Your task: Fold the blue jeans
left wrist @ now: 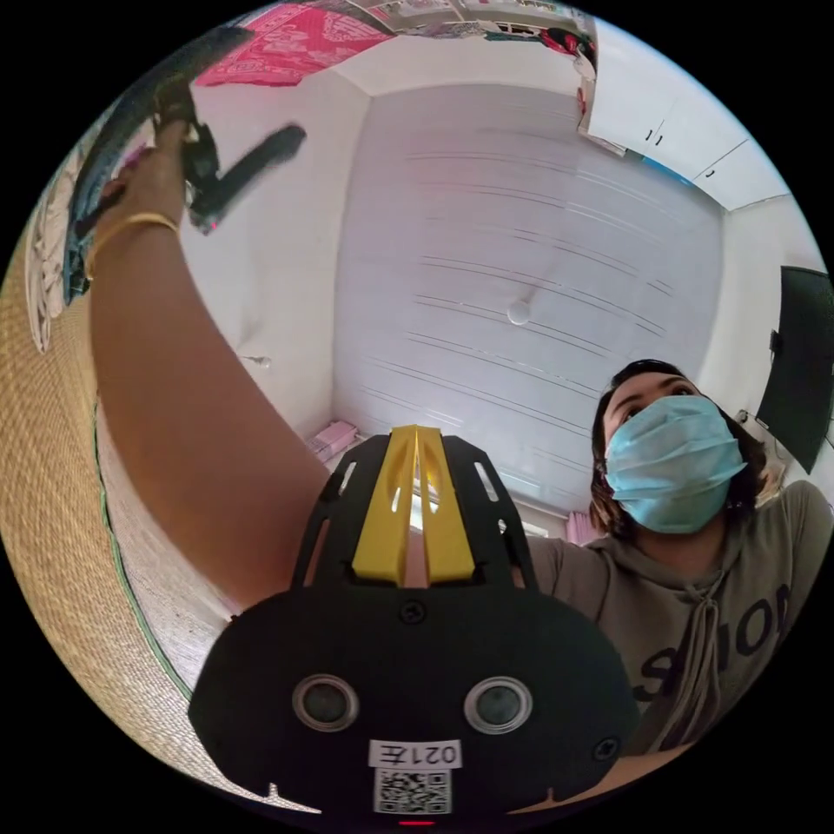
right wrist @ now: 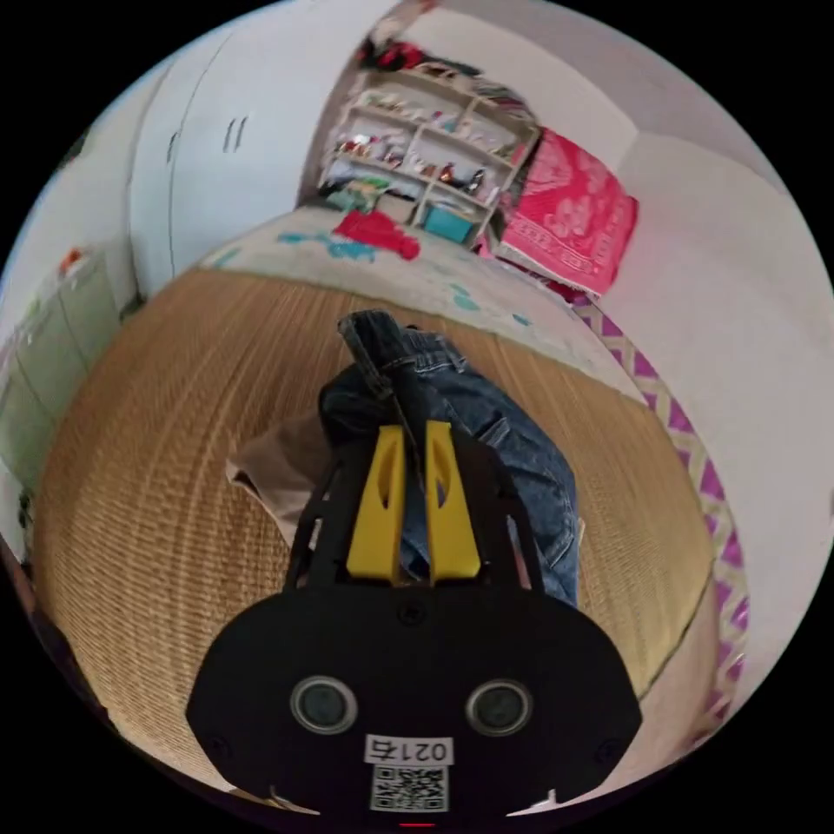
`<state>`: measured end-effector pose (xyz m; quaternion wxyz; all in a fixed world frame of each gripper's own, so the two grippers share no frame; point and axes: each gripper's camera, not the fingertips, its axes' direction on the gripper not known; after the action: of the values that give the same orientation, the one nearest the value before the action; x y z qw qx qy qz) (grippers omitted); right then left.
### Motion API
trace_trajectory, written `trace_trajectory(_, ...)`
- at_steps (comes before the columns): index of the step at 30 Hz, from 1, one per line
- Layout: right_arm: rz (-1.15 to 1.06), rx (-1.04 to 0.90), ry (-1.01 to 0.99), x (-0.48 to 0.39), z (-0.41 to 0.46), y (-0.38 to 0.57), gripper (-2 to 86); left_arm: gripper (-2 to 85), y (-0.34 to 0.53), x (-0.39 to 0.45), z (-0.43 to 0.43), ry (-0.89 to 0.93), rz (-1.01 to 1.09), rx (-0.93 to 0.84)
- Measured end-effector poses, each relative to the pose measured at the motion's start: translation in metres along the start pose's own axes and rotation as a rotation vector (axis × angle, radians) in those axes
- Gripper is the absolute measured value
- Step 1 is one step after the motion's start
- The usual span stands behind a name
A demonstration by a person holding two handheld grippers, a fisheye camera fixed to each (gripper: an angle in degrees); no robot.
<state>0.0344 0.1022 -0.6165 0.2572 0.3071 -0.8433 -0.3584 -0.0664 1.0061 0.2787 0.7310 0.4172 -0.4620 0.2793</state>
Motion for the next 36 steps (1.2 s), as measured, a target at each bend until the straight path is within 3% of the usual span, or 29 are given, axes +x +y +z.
trace_trajectory(4,0.252,0.068,0.007,0.084,-0.102,0.017,2.1,-1.0,-0.004,-0.015,-0.003,-0.04,-0.017,-0.001)
trace_trajectory(8,0.305,0.102,0.019,0.118,-0.212,0.064,1.7,-0.9,-0.008,-0.033,-0.001,-0.13,-0.039,-0.028)
trace_trajectory(11,0.285,0.069,0.048,0.099,-0.302,0.112,1.5,-0.9,-0.009,-0.047,-0.001,-0.156,-0.066,-0.009)
trace_trajectory(15,0.255,-0.112,0.119,0.003,-0.368,0.196,1.6,-0.9,-0.006,-0.061,0.012,-0.184,-0.095,-0.017)
trace_trajectory(19,0.226,-0.351,0.193,-0.132,-0.332,0.301,2.1,-1.0,-0.009,-0.068,0.039,-0.294,-0.075,-0.105)
trace_trajectory(21,0.224,-0.403,0.146,-0.183,-0.303,0.344,2.6,-1.0,-0.012,-0.073,0.057,-0.465,-0.123,-0.177)
trace_trajectory(23,0.238,-0.35,0.144,-0.227,-0.287,0.377,3.4,-1.0,-0.014,-0.075,0.066,-0.509,-0.173,-0.198)
trace_trajectory(25,0.174,-0.304,0.346,-0.275,-0.278,0.395,4.4,-1.0,-0.018,-0.072,0.07,-0.515,-0.22,-0.225)
trace_trajectory(28,0.263,-0.246,0.412,-0.296,-0.282,0.409,5.1,-1.0,-0.015,-0.048,0.066,-0.551,-0.217,-0.241)
trace_trajectory(32,0.354,-0.123,0.319,-0.299,-0.315,0.423,5.9,-1.0,-0.008,-0.01,0.057,-0.663,-0.185,-0.316)
trace_trajectory(36,0.272,-0.135,0.279,-0.305,-0.296,0.424,11.3,-0.9,0.004,0.016,0.065,-0.756,-0.135,-0.355)
